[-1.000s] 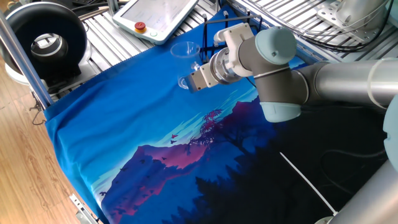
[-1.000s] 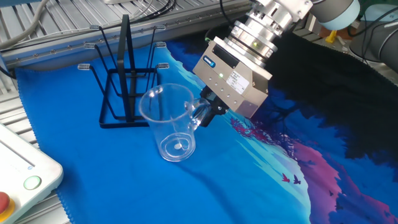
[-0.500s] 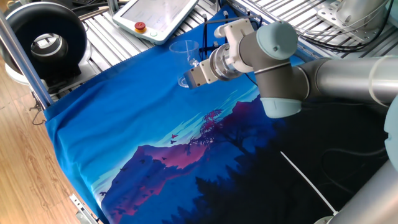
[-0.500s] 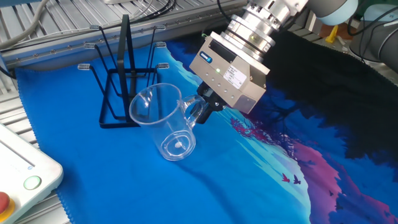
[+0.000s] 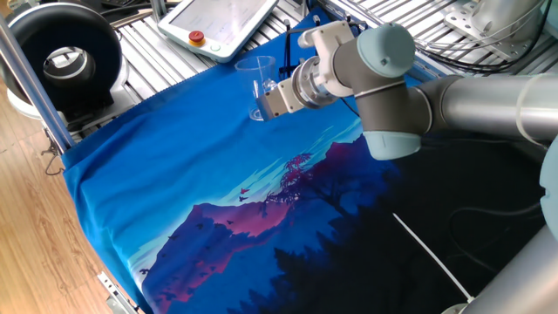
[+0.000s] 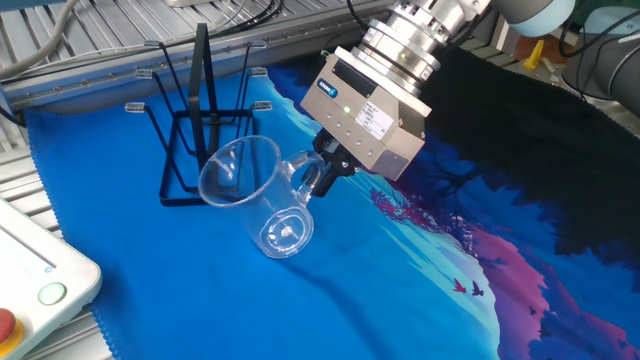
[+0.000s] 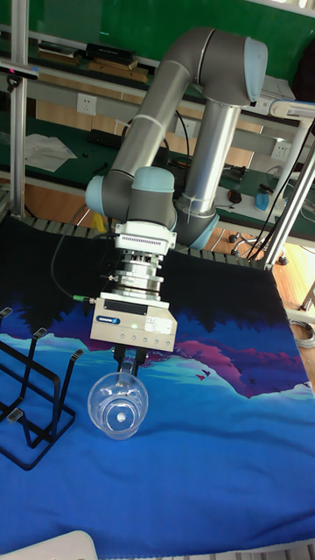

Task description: Put the cup on the cup rack

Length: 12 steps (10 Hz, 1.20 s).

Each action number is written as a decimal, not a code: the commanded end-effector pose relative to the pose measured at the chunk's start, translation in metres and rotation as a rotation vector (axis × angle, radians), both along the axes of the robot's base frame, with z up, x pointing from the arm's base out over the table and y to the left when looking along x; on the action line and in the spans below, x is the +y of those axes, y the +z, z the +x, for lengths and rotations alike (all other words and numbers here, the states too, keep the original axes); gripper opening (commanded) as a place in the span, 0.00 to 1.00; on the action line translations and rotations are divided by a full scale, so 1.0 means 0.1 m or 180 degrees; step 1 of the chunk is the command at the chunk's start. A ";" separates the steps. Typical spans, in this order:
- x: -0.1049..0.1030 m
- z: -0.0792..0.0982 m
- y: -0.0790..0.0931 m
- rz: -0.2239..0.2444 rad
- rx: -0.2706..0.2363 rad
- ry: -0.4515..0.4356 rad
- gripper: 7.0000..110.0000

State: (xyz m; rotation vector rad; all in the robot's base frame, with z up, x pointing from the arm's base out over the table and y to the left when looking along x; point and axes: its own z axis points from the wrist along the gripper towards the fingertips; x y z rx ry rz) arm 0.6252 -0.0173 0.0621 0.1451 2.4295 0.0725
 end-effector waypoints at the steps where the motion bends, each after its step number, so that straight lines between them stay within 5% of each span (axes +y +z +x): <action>1: -0.02 0.06 0.09 0.0016 0.0013 -0.0049 0.00; 12: -0.04 0.08 0.13 0.0006 0.0033 -0.0060 0.00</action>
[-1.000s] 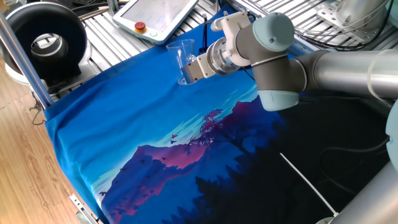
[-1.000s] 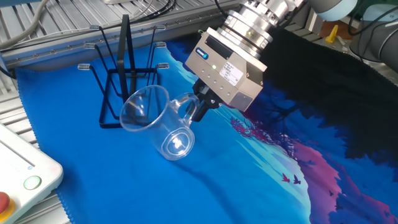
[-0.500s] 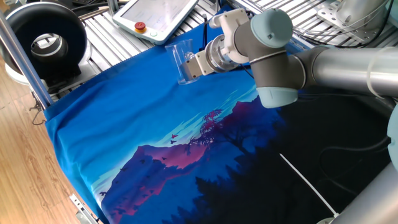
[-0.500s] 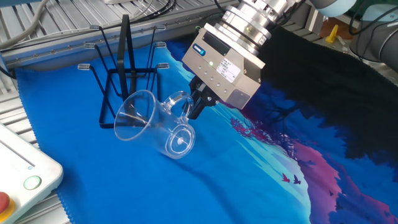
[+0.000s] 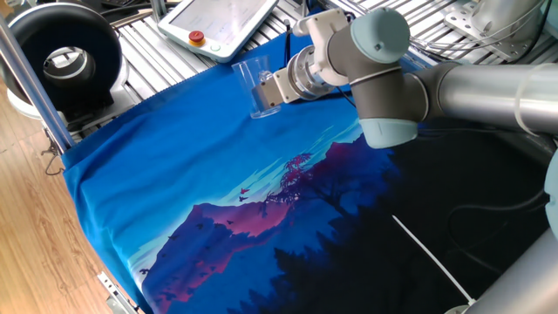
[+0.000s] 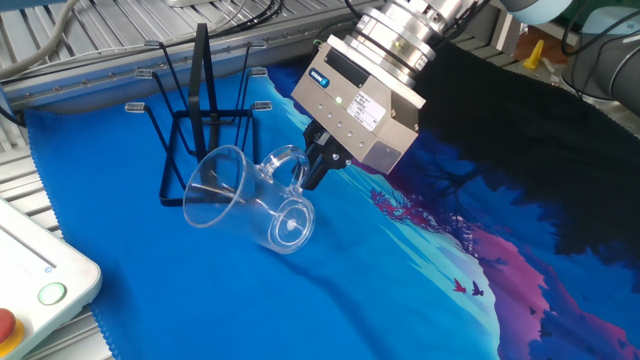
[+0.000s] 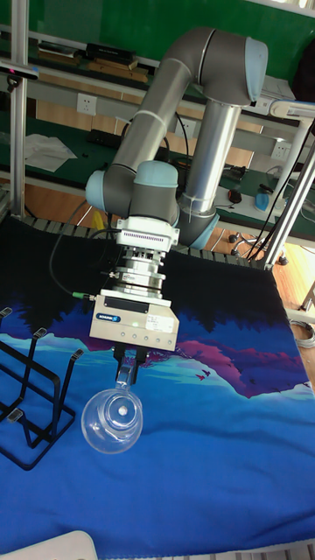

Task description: Put the cup on the cup rack

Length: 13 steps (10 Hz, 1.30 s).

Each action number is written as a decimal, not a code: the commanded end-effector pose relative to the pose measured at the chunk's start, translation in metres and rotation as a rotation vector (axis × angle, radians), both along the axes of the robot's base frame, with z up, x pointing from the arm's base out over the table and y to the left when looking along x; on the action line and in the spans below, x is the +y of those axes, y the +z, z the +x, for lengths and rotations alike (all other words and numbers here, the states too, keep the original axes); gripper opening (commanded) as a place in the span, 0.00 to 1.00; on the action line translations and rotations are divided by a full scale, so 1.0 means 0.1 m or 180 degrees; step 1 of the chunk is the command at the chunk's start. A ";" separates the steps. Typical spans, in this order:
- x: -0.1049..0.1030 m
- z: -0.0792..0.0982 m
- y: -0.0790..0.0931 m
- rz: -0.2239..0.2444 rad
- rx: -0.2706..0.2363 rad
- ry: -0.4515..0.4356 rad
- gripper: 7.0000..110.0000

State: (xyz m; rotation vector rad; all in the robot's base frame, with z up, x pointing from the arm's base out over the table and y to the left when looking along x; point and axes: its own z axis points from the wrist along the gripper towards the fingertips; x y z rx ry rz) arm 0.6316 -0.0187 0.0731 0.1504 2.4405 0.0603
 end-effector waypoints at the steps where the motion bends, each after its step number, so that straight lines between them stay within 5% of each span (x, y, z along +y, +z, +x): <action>1: -0.03 0.01 0.02 0.0027 0.0000 -0.0044 0.00; 13: -0.05 0.01 0.08 -0.0066 0.0083 -0.0035 0.00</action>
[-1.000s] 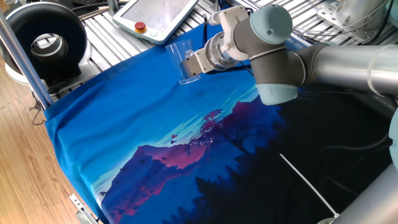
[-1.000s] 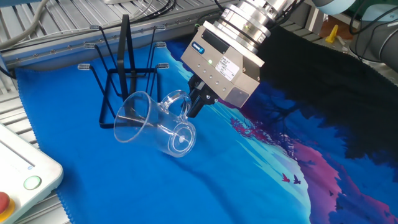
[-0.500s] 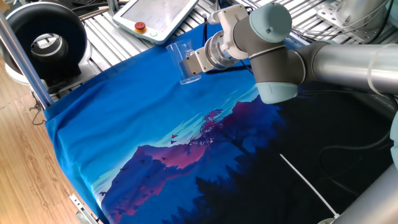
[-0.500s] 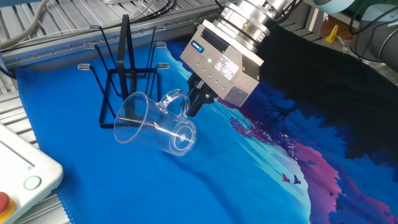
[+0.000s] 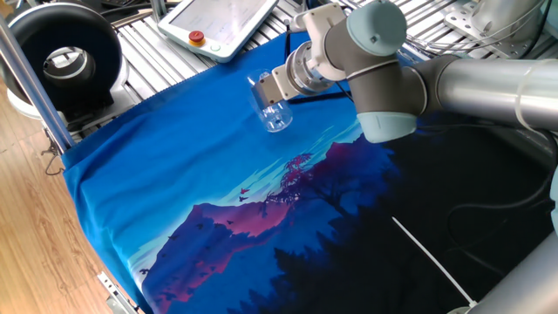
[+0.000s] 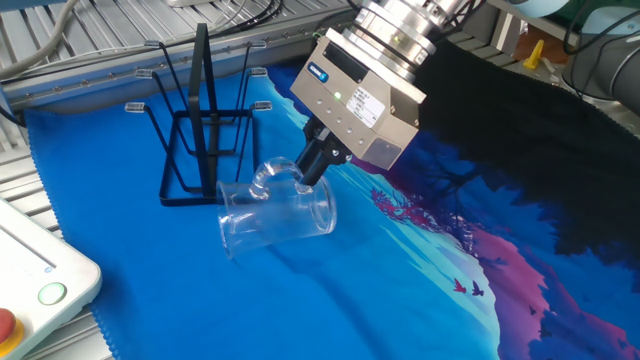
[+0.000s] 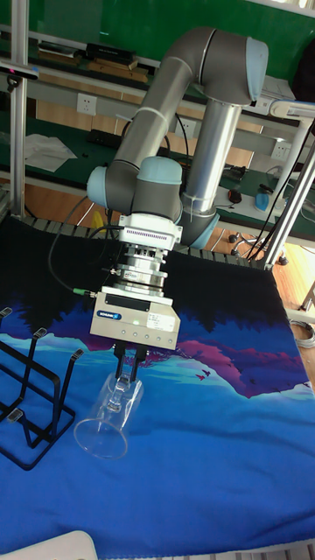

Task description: Put the cup on the cup rack

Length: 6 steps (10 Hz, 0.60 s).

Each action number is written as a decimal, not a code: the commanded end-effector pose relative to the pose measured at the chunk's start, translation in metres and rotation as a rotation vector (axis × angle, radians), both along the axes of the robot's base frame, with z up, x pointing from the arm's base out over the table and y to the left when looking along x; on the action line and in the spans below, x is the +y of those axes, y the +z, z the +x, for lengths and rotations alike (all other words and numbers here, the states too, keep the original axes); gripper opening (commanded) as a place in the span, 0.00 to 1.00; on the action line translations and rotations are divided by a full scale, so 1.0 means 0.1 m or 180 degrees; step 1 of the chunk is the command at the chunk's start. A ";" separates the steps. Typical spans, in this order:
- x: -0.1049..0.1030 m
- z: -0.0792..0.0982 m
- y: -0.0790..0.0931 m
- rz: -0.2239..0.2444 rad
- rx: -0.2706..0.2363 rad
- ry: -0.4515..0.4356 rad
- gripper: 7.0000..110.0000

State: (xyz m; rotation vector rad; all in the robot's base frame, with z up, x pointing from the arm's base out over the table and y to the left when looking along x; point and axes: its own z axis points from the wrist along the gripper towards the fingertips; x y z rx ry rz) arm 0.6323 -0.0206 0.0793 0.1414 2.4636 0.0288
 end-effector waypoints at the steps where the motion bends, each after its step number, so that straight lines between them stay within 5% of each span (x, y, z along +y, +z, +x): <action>1: -0.03 0.00 0.02 0.0011 0.0008 -0.0034 0.00; 6: -0.06 -0.02 0.09 -0.0045 0.0053 -0.0009 0.00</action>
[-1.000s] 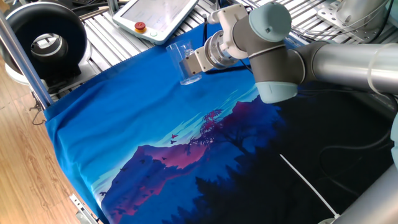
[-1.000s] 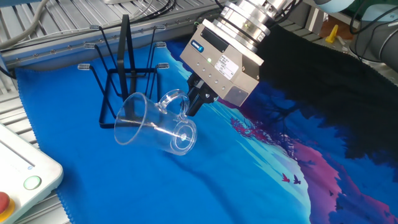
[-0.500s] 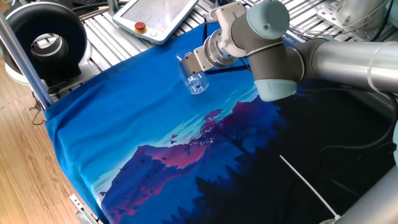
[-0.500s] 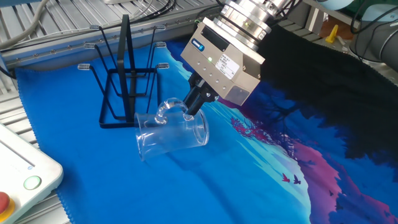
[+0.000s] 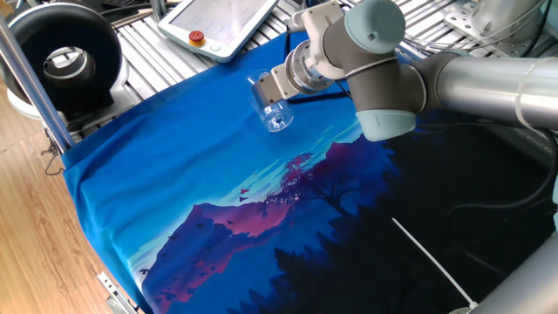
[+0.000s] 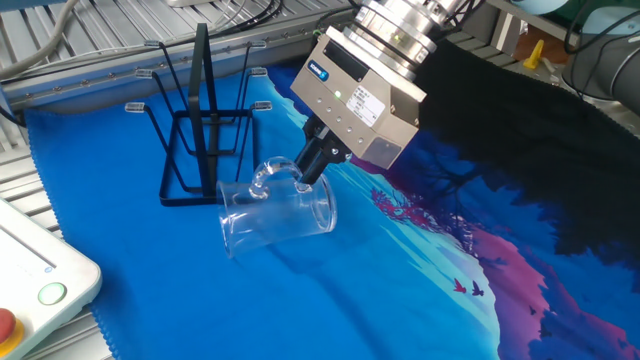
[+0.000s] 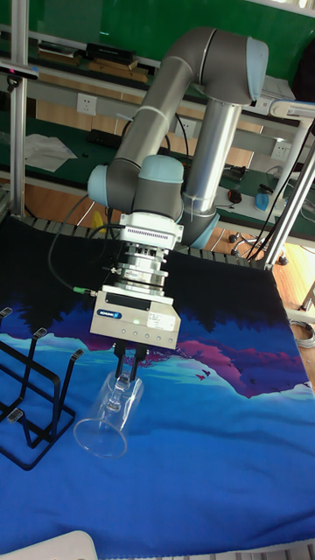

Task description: Put the cup on the cup rack

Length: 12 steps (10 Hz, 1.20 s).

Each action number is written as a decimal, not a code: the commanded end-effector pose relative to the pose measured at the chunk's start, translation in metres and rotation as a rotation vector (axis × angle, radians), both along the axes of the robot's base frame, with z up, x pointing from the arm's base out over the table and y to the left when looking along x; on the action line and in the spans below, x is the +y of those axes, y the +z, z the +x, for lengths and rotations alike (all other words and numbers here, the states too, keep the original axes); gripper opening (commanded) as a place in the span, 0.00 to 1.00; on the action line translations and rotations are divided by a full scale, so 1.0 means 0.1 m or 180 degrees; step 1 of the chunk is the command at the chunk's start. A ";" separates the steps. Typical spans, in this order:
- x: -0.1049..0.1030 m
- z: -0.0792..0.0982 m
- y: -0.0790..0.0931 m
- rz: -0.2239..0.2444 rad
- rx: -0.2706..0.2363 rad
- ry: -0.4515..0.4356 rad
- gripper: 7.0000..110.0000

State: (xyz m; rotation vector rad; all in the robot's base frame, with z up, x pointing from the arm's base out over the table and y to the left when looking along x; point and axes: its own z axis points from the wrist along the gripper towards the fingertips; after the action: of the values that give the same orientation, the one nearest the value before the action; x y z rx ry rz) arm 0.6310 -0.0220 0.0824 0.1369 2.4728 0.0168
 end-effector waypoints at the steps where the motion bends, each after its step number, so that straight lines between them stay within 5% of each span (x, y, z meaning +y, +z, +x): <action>1: -0.07 -0.01 0.10 -0.0054 0.0043 0.0007 0.00; 12: -0.05 -0.09 0.27 -0.0052 0.0116 -0.0012 0.00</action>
State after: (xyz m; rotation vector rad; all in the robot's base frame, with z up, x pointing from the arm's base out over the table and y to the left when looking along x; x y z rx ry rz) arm 0.6226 -0.0260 0.1033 0.1195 2.5067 -0.0156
